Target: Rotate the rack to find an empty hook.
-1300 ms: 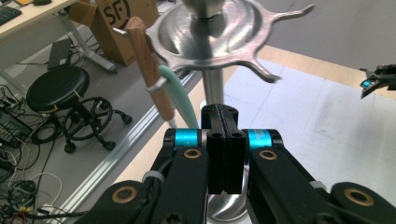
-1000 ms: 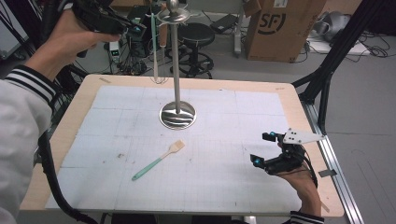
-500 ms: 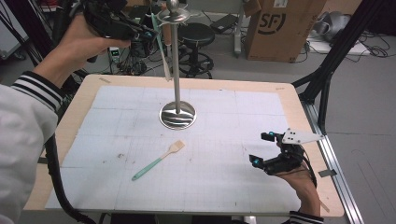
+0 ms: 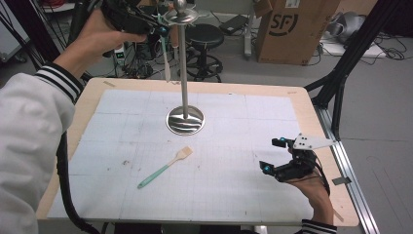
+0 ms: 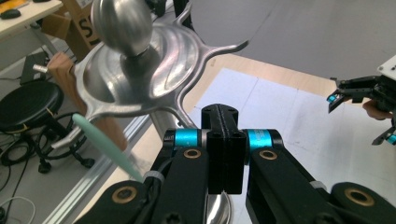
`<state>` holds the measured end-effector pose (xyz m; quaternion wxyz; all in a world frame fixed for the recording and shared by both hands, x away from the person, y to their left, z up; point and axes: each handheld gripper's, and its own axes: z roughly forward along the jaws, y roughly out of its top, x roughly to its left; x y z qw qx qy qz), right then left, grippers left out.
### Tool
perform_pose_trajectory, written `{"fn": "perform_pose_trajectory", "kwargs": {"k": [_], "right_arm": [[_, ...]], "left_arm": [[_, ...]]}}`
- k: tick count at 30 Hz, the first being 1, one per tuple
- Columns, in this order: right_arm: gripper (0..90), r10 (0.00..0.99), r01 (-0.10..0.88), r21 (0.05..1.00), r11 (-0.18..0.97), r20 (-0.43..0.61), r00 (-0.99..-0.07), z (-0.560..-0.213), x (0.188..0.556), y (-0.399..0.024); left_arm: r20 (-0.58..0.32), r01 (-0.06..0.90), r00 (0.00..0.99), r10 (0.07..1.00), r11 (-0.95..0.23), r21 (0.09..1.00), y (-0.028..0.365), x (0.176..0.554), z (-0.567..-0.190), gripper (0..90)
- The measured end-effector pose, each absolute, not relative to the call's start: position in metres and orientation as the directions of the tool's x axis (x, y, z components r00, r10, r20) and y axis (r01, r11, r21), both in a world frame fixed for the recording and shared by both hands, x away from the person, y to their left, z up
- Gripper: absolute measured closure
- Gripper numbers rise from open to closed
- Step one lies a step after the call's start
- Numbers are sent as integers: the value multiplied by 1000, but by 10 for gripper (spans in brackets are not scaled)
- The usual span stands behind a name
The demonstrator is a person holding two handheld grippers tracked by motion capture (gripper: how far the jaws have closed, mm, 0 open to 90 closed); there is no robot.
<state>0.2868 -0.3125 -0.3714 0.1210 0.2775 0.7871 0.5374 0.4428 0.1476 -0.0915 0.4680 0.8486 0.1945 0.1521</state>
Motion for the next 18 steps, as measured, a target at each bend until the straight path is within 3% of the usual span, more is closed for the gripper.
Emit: {"fn": "perform_pose_trajectory", "kwargs": {"k": [9,18], "right_arm": [[1,572,310,912,268,108,-813,-372,288,-313],[1,576,312,911,268,108,-810,-372,287,-314]], "left_arm": [[86,208,850,520,-482,851,167,456,-94,899],[92,194,863,496,-494,848,170,451,-95,898]]}}
